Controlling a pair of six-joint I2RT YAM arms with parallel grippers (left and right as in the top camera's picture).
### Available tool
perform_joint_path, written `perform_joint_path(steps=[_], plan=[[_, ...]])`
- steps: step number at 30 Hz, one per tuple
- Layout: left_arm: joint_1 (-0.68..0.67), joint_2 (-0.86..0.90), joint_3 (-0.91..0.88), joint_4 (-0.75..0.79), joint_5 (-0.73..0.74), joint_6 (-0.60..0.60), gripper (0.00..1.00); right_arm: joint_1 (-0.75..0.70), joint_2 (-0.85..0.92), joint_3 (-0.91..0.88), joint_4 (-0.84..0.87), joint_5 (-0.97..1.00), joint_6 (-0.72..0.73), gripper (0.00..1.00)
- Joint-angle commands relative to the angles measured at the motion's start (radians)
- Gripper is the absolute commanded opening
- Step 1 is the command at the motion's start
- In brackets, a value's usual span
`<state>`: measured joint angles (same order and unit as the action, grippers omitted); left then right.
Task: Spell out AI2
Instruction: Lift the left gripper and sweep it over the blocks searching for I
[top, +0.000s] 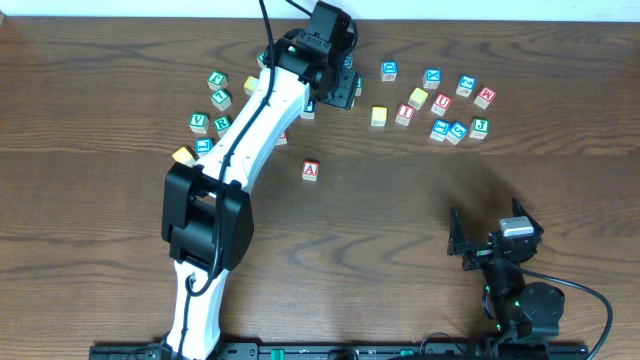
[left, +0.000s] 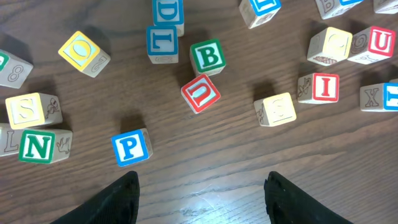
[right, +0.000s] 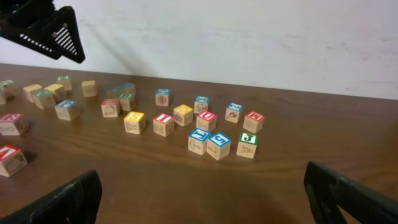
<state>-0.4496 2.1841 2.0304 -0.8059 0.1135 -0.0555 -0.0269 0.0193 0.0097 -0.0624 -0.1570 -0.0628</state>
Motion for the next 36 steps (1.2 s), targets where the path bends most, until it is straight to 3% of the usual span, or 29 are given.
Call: perform_joint_path(steps=[1, 20, 22, 34, 36], plan=[[0.008, -0.009, 0.016, -0.005, -0.002, -0.009, 0.64, 0.004, 0.001, -0.004, 0.000, 0.008, -0.006, 0.99], [0.014, -0.009, 0.016, -0.014, -0.026, -0.022, 0.64, 0.004, 0.001, -0.004, 0.000, 0.008, -0.006, 0.99], [0.034, -0.016, 0.019, -0.031, -0.068, -0.068, 0.64, 0.004, 0.001, -0.004, 0.000, 0.008, -0.006, 0.99], [0.275, -0.242, 0.021, -0.159, -0.077, -0.069, 0.65, 0.004, 0.002, -0.003, 0.059, -0.109, 0.022, 0.99], [0.311, -0.262, 0.021, -0.168, -0.077, -0.069, 0.75, 0.004, 0.008, 0.011, 0.063, -0.131, 0.071, 0.99]])
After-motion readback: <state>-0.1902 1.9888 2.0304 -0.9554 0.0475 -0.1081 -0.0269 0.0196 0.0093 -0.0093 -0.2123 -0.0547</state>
